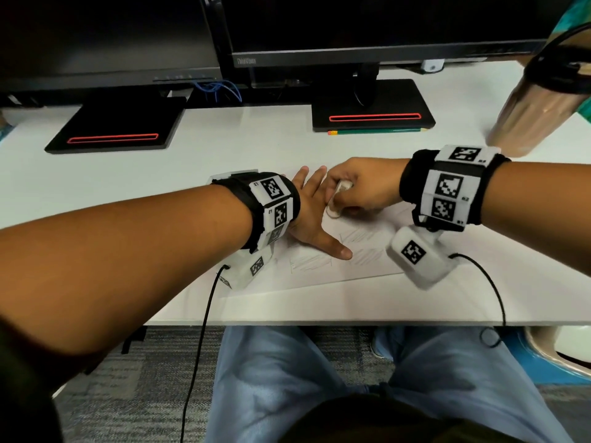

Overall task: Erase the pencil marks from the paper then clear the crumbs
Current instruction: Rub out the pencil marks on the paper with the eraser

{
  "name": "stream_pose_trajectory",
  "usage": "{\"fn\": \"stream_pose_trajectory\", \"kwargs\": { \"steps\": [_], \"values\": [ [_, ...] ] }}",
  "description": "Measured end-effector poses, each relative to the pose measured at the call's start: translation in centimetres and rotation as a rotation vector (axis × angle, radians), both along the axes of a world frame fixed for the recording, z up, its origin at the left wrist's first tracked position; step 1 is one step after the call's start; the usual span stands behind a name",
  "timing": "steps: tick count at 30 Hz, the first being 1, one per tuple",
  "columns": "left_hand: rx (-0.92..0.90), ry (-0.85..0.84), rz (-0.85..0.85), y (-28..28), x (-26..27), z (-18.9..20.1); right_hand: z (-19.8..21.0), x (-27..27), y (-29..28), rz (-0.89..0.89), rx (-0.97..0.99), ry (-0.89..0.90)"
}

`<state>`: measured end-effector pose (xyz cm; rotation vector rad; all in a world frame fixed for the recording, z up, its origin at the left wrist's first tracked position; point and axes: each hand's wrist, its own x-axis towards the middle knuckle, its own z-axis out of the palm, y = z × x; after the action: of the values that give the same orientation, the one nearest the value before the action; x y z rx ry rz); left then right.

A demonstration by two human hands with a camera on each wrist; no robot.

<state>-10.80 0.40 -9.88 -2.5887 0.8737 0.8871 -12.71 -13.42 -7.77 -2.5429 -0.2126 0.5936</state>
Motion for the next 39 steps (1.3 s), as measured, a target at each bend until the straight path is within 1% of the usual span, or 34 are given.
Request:
{"fn": "stream_pose_trajectory", "kwargs": {
  "steps": [2, 4, 6, 9, 10, 12, 13, 14, 16, 17, 19, 21, 23, 24, 25, 27, 28, 29, 31, 33, 34, 36, 39],
  "values": [
    [-0.003, -0.013, 0.002, -0.1, 0.1, -0.1, 0.0, 0.1, -0.3, -0.017, -0.037, -0.071],
    [0.002, -0.001, 0.001, 0.0, 0.2, -0.1, 0.0, 0.0, -0.3, 0.052, -0.041, -0.029],
    [-0.004, 0.002, -0.006, 0.0, 0.2, -0.2, 0.0, -0.2, -0.4, 0.064, -0.027, 0.029],
    [-0.02, -0.019, -0.001, 0.0, 0.4, -0.4, -0.3, 0.1, -0.9, 0.018, -0.076, -0.128],
    [-0.015, -0.019, -0.003, 0.0, 0.4, -0.4, -0.4, 0.1, -0.9, 0.039, -0.083, -0.133],
    [-0.002, -0.013, -0.008, 0.0, 0.4, -0.4, -0.3, -0.3, -0.6, 0.108, -0.063, -0.05],
    [-0.002, -0.012, -0.01, 0.0, 0.3, -0.4, -0.2, -0.3, -0.6, 0.104, -0.051, -0.023],
    [-0.008, -0.011, -0.01, 0.0, 0.2, -0.3, -0.1, -0.3, -0.9, 0.073, -0.048, -0.032],
    [-0.019, -0.018, -0.003, 0.0, 0.3, -0.3, -0.1, 0.0, -1.3, 0.023, -0.067, -0.11],
    [-0.016, -0.016, -0.004, 0.0, 0.3, -0.3, -0.2, 0.0, -1.2, 0.047, -0.079, -0.124],
    [-0.009, -0.002, -0.007, 0.1, 0.3, -0.2, -0.5, -0.5, -0.6, 0.132, -0.076, -0.069],
    [-0.003, -0.002, -0.011, 0.0, 0.2, -0.3, -0.5, -0.6, -0.8, 0.087, -0.04, -0.051],
    [0.0, -0.016, -0.007, -0.1, 0.2, -0.3, -0.5, -0.4, -1.3, 0.017, -0.043, -0.133],
    [0.003, -0.018, -0.008, 0.0, 0.2, -0.3, -0.5, -0.5, -1.4, 0.025, -0.051, -0.15],
    [0.006, -0.014, -0.01, 0.0, 0.2, -0.3, -0.6, -0.7, -1.3, 0.056, -0.052, -0.123],
    [-0.004, -0.002, -0.012, 0.1, 0.1, -0.3, -0.5, -1.5, -0.8, 0.113, -0.015, -0.007],
    [-0.01, 0.004, -0.012, 0.1, 0.0, -0.2, -0.3, -1.7, -0.9, 0.105, 0.011, 0.025],
    [-0.015, 0.009, -0.012, 0.2, 0.0, -0.2, 0.0, -1.7, -1.3, 0.065, 0.039, 0.018],
    [-0.028, 0.026, -0.005, 0.4, 0.0, 0.2, 1.0, -1.0, -2.6, -0.069, 0.129, -0.042],
    [-0.051, 0.058, 0.009, 0.6, -0.2, 0.8, 2.0, -0.6, -3.7, -0.203, 0.226, -0.049],
    [-0.069, 0.066, 0.016, 0.6, -0.4, 1.2, 2.2, -0.6, -4.0, -0.24, 0.245, -0.046],
    [-0.102, 0.055, 0.012, 0.4, -0.4, 1.8, 2.1, -0.5, -4.0, -0.261, 0.22, -0.065],
    [-0.105, 0.033, -0.021, -0.2, 0.2, 1.9, 1.3, -0.3, -3.1, -0.239, 0.172, -0.067]
  ]
}}
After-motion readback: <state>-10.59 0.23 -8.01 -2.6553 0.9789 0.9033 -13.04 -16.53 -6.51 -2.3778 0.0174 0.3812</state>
